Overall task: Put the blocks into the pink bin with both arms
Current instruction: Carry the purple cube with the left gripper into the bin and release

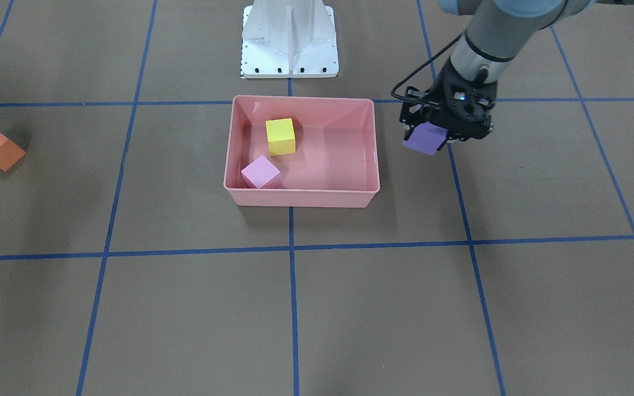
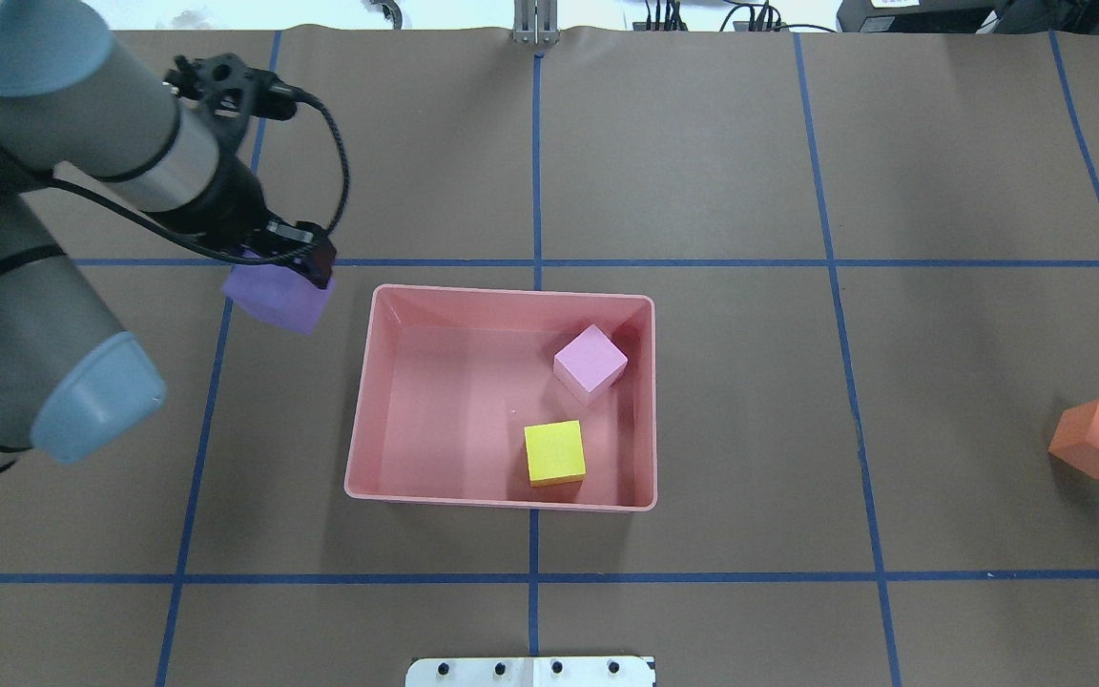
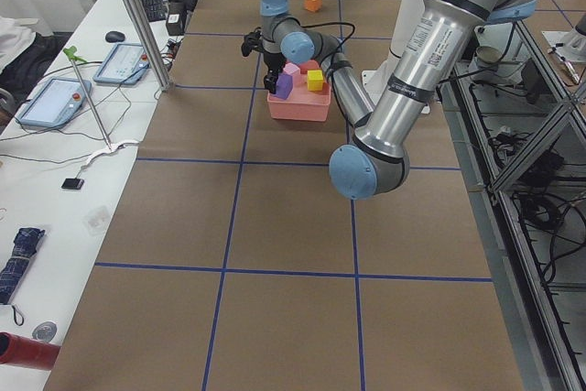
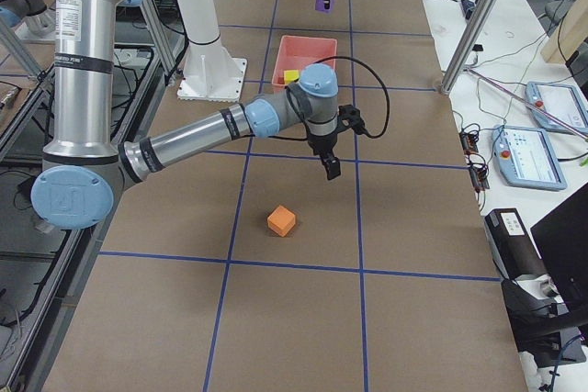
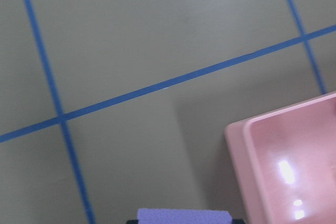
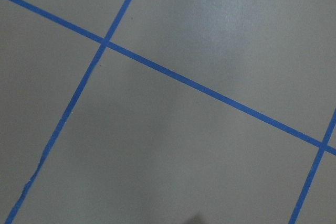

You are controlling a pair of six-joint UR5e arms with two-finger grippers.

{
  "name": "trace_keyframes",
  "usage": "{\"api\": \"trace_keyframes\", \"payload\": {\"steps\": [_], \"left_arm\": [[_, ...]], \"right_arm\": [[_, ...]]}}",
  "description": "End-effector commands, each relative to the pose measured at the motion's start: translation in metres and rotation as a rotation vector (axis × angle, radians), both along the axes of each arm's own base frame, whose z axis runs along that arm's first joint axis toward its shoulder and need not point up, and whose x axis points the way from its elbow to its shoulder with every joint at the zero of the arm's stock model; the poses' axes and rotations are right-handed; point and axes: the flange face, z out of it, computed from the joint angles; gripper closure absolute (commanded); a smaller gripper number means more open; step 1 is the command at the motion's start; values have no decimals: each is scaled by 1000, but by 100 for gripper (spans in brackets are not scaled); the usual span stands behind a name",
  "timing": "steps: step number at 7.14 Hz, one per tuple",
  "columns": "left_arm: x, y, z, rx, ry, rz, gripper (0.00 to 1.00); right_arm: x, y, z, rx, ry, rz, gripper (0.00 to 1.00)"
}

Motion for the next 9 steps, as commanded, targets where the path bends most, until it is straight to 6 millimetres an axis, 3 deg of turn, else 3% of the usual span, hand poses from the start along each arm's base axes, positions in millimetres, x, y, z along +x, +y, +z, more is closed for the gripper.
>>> {"api": "trace_keyframes", "payload": {"steps": [1, 2, 4, 5, 8, 9], "left_arm": [[92, 25, -63, -39, -4, -44, 31], [107, 35, -73, -5, -13, -71, 0], [105, 36, -75, 13, -10, -71, 0], [104, 36, -76, 15, -6, -71, 0], [105, 43, -80, 16, 5, -68, 0], [105, 43, -80, 16, 5, -68, 0]], "right_arm": [[10, 23, 54, 18, -14, -1, 0], [12, 32, 70, 26, -16, -2, 0], [15, 44, 109, 104, -39, -2, 0], [13, 59, 125, 134, -49, -20, 0], [-39, 84, 126, 179, -75, -162, 0], [-46, 92, 130, 174, -70, -186, 0]]}}
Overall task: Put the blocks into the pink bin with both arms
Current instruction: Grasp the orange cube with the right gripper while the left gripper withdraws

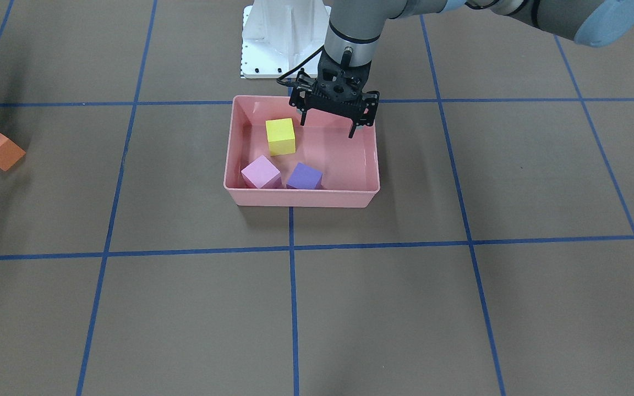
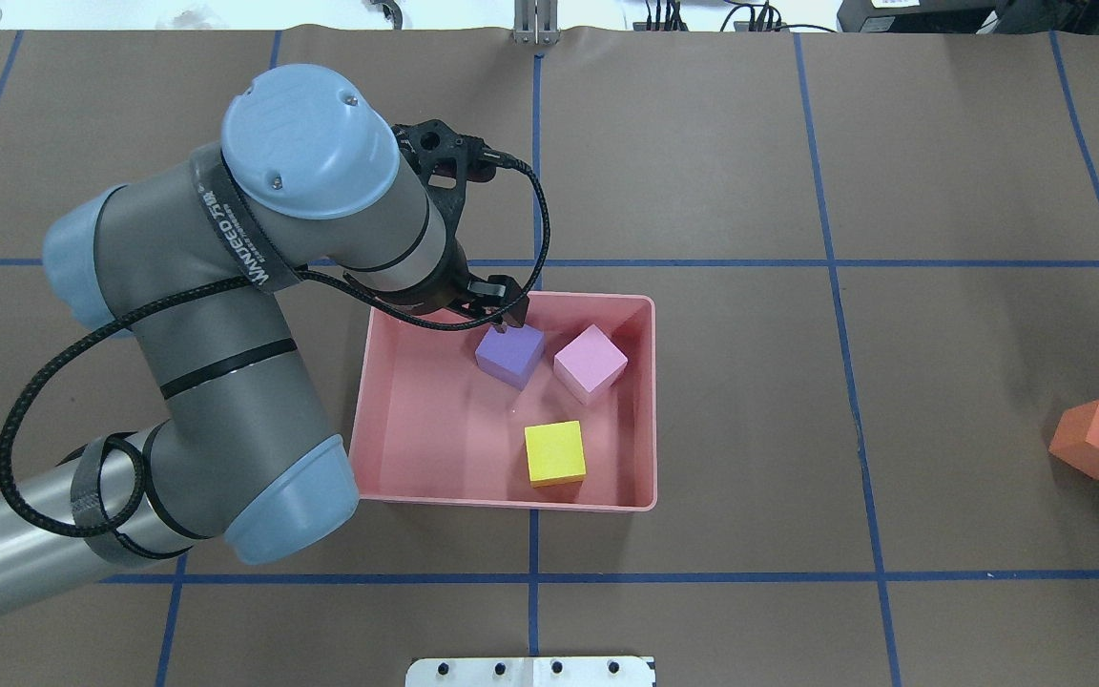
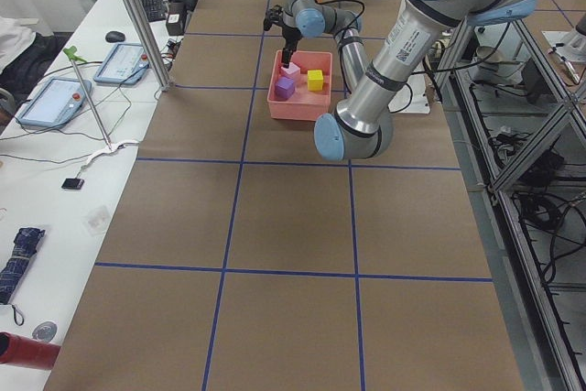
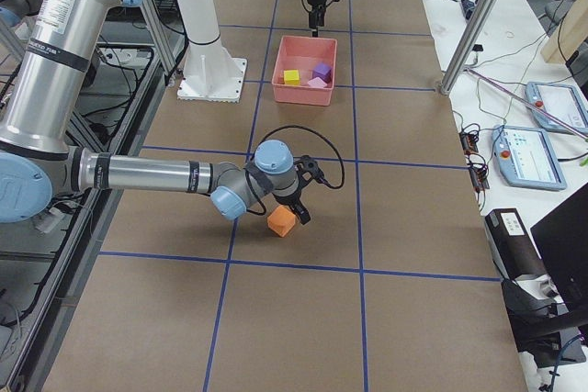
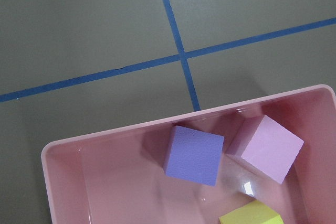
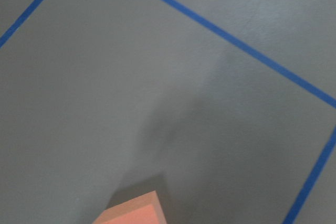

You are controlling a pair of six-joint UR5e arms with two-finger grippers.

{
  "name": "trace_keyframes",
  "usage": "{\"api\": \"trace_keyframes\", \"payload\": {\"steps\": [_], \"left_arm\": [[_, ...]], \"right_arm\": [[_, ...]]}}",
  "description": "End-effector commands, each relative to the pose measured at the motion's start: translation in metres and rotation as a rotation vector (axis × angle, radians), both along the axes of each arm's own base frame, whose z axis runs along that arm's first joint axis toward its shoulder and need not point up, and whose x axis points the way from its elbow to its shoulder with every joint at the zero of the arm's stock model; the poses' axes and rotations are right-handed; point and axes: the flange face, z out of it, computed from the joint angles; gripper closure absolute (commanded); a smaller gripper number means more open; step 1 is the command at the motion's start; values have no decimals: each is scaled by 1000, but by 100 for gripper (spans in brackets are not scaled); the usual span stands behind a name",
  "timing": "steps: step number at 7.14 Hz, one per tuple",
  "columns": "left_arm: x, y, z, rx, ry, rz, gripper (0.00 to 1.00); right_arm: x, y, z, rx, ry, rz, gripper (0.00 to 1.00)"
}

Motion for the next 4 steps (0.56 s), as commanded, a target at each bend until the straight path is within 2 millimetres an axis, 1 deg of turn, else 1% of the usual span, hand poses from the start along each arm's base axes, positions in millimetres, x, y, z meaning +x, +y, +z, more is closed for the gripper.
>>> {"api": "trace_keyframes", "payload": {"steps": [1, 2, 4], "left_arm": [[0, 1, 0, 1, 2, 0, 0], [-1, 1, -1, 3, 2, 0, 0], [0, 1, 1, 6, 0, 5, 0]], "right_arm": [[-21, 11, 5, 6, 16, -54, 0], [-26, 12, 10, 10, 39, -57, 0], [-31, 14, 26, -3, 72, -63, 0]]}}
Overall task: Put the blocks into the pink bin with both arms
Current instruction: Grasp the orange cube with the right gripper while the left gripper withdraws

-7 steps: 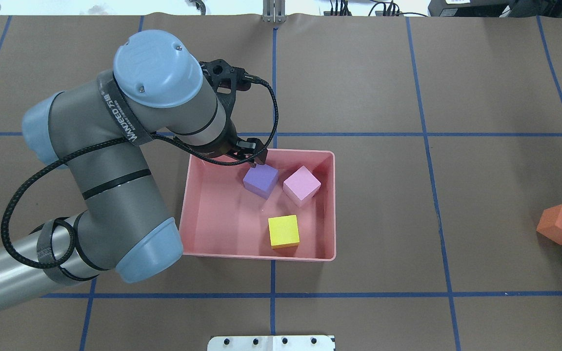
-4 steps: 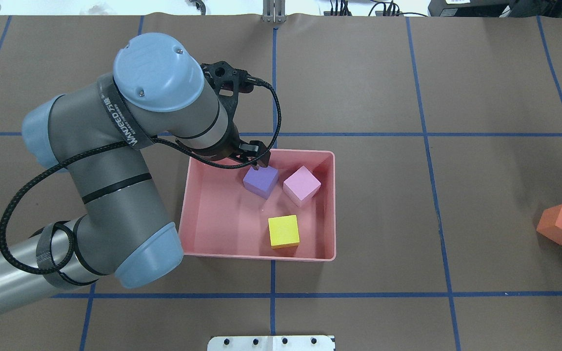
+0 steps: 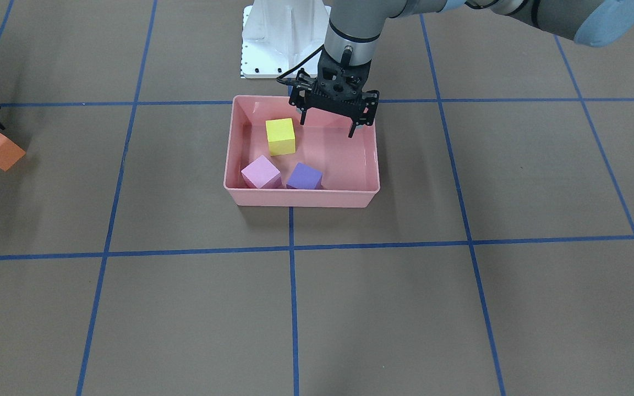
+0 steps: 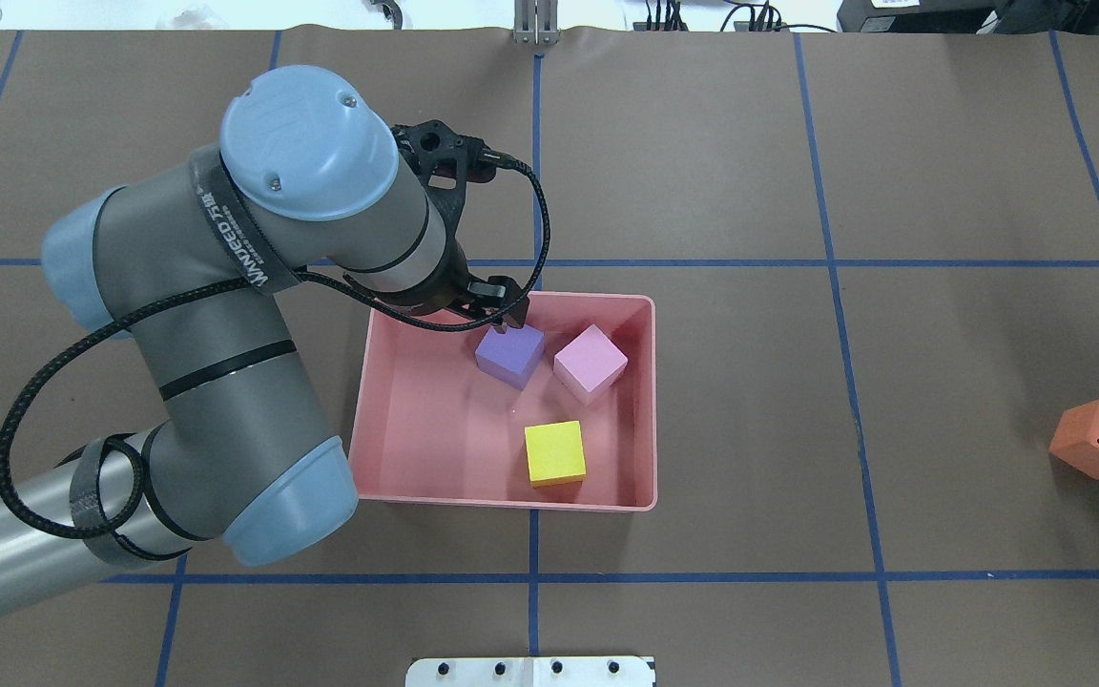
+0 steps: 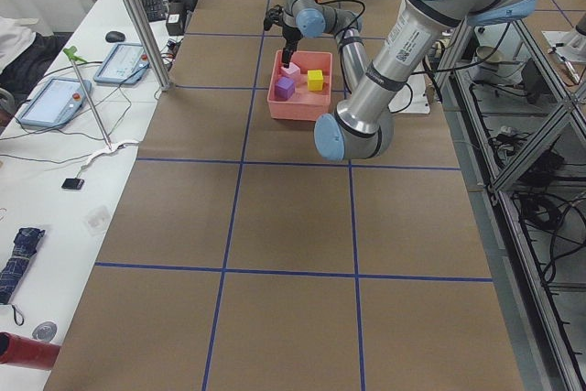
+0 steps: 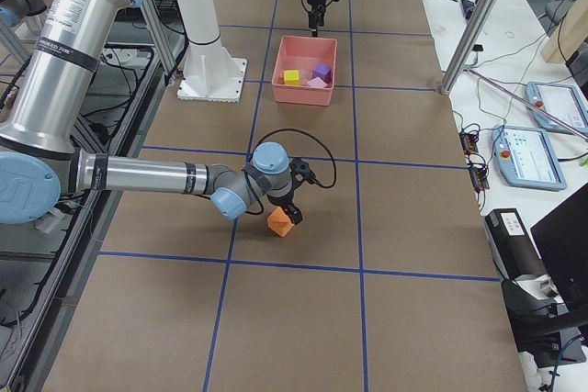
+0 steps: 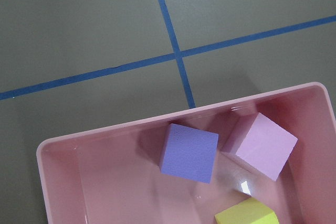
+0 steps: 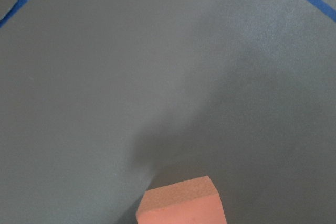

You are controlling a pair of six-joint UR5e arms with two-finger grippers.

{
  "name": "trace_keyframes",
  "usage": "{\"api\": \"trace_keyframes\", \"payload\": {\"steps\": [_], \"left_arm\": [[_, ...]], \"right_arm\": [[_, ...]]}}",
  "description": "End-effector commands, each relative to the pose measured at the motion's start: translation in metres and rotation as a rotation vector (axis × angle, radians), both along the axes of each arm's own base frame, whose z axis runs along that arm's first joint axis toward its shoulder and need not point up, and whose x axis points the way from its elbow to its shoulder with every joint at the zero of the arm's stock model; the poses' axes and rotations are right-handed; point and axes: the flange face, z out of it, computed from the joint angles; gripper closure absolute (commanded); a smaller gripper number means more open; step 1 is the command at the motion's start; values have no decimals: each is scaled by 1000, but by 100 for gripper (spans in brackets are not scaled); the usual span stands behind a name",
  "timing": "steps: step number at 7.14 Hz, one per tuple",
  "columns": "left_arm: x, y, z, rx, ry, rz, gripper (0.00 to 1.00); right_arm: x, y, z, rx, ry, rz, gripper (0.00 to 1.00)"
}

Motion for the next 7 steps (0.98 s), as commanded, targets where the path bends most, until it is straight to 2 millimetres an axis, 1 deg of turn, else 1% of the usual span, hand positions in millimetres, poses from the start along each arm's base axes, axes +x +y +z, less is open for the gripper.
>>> {"api": "trace_keyframes", "payload": {"steps": [1, 3, 5, 6, 7], "left_arm": [[0, 0, 1, 2, -2, 4, 0], [0, 0, 3, 3, -5, 6, 0], [1, -1, 6, 2, -10, 5, 0], [1, -1, 7, 3, -11, 6, 0], [-2, -4, 11, 38, -21, 29, 0]], "right_arm": [[-7, 2, 14, -12, 26, -12, 0], [-21, 3, 35, -43, 45, -46, 0], [-31, 6, 40, -48, 54, -71, 2], [-33, 5, 42, -46, 60, -72, 42], [-33, 4, 39, -41, 56, -67, 97]]}}
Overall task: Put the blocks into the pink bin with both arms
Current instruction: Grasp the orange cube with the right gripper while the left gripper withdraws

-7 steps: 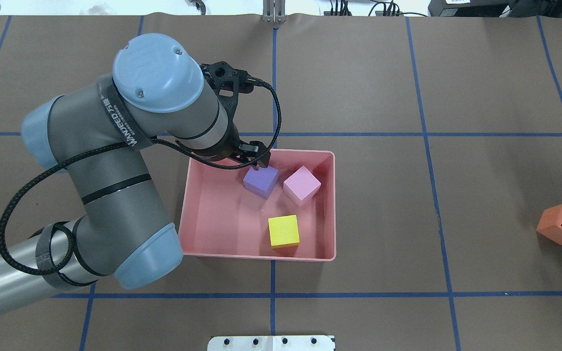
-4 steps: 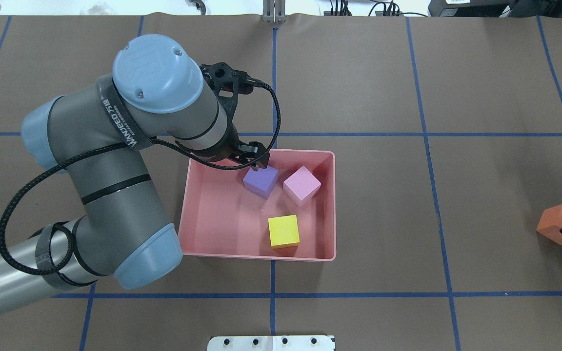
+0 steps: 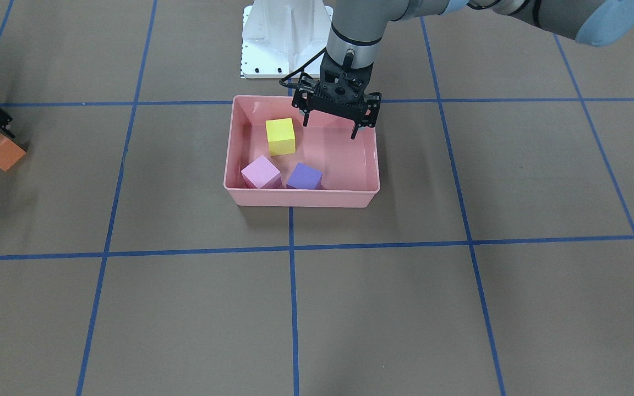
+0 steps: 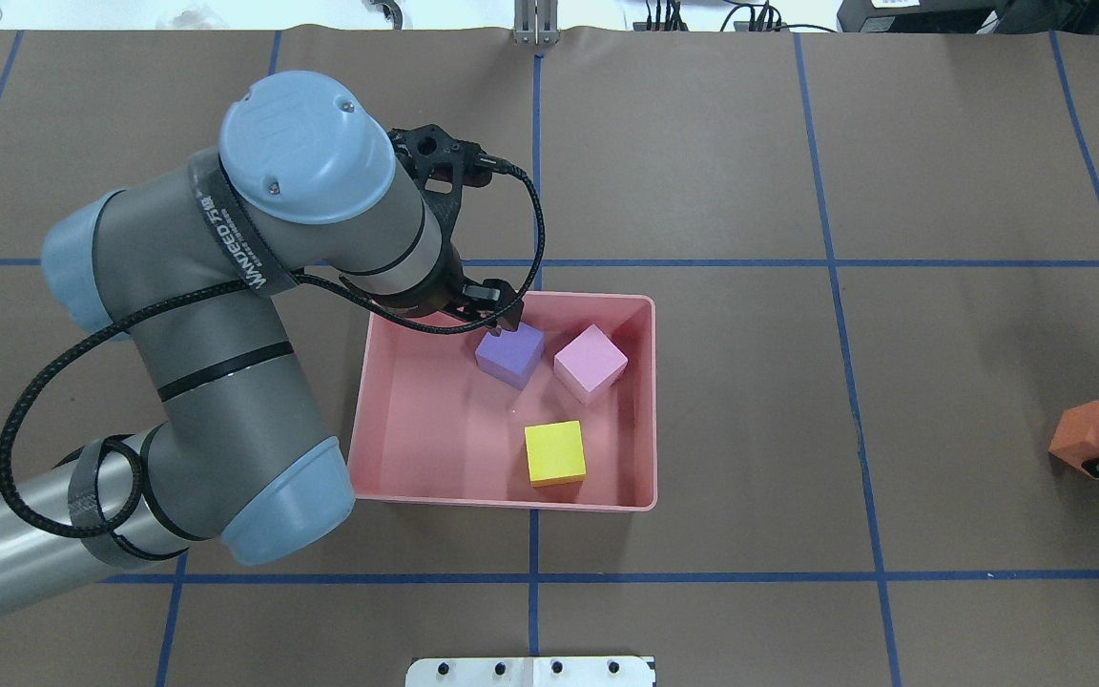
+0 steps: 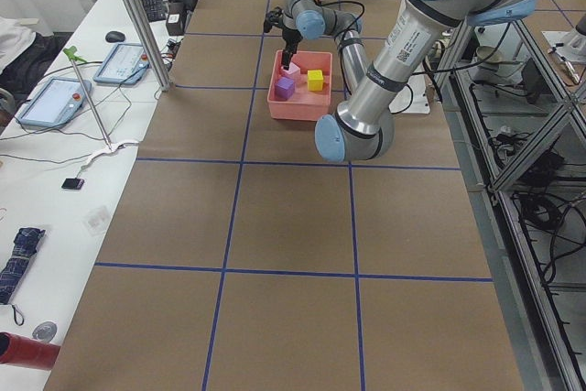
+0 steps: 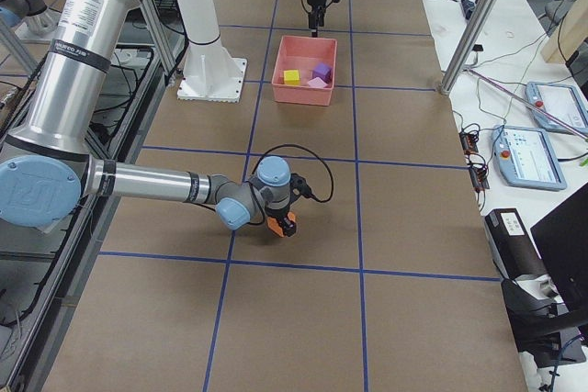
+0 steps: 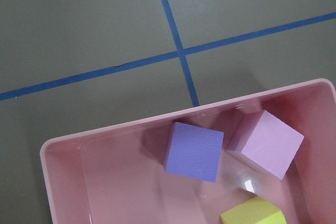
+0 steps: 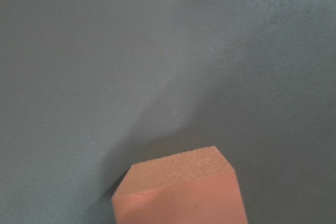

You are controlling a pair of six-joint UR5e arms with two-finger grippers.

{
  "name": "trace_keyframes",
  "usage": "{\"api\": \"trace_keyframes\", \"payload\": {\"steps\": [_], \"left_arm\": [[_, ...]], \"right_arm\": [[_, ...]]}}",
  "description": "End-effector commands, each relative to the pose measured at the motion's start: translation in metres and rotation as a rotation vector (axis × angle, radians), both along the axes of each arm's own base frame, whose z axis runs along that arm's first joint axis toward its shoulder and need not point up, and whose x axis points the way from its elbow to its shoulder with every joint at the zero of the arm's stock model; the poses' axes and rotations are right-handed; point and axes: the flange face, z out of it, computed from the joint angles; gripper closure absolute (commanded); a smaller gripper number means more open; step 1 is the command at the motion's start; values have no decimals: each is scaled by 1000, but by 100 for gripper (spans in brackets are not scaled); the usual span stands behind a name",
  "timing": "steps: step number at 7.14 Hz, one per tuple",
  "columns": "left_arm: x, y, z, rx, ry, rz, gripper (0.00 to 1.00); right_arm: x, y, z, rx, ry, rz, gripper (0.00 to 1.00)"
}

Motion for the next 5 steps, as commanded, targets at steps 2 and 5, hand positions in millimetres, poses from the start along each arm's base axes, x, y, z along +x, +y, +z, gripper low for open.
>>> {"api": "trace_keyframes", "payload": {"steps": [2, 5], "left_arm": [[-67, -25, 53, 168, -70, 101, 0], [-224, -98, 181, 253, -209, 178, 0]], "right_arm": [[-5, -9, -31, -31, -36, 90, 100], [-35, -47, -104, -159, -157, 282, 100]]}}
